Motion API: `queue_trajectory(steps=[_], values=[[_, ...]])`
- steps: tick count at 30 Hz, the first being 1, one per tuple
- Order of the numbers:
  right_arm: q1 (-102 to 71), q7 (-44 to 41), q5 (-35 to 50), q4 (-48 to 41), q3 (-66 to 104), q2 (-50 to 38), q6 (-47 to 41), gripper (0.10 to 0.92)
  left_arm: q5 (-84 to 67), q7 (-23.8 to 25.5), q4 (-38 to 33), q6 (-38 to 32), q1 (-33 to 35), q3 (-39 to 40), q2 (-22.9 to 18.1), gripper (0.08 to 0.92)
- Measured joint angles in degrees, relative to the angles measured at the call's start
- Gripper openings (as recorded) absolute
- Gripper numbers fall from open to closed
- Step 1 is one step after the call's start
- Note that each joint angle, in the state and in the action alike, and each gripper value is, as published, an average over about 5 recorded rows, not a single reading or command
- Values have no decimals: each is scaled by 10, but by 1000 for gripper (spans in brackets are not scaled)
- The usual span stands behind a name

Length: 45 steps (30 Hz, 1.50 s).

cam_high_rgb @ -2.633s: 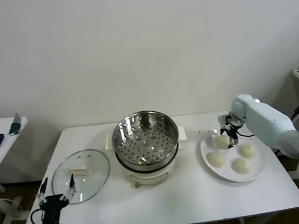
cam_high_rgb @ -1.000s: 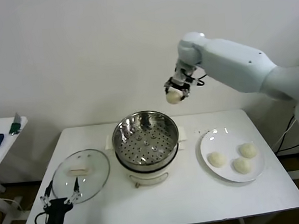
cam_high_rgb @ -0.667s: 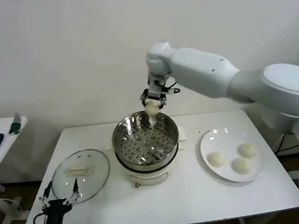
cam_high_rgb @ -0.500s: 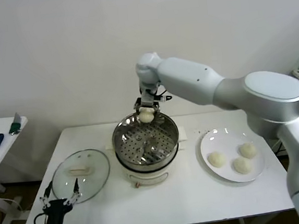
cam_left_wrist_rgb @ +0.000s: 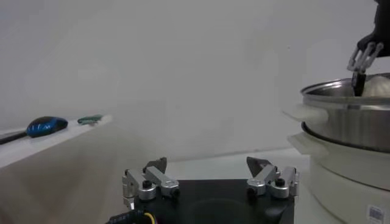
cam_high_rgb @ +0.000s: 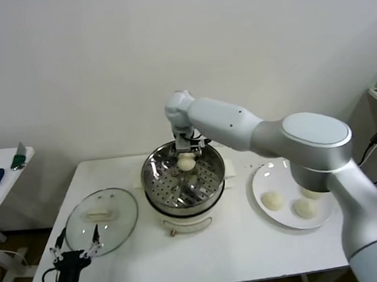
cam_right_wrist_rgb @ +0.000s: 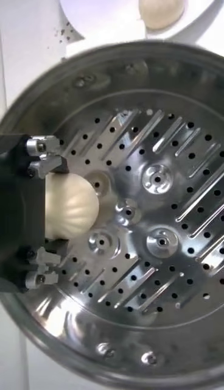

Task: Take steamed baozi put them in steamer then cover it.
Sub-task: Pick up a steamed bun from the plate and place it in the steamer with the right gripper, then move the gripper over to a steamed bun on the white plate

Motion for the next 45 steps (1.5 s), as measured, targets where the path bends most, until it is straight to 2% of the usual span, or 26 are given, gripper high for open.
queue_trajectory(steps=[5, 9, 12, 22, 29, 38, 45], values=[[-12, 3, -22, -9, 6, 7, 6, 720, 0, 0, -2, 0, 3, -2, 0, 823], [-17, 3, -34, -10, 11, 7, 6, 793, -1, 0, -2, -1, 5, -3, 1, 823], [-18, 1, -40, -10, 16, 6, 5, 818, -1, -1, -2, -2, 7, -4, 1, 823], [7, -18, -12, 25, 23, -23, -7, 823, -2, -2, -7, -2, 13, -6, 0, 823], [77, -1, 104, 89, -22, -91, -70, 823, -3, -2, -14, 1, 14, -6, 2, 823], [158, 38, 312, 218, -116, -246, -275, 823, -8, -2, -22, 0, 23, -5, 1, 823], [138, 49, 387, 277, -138, -369, -408, 823, -14, -3, -31, -1, 29, -7, 1, 823]])
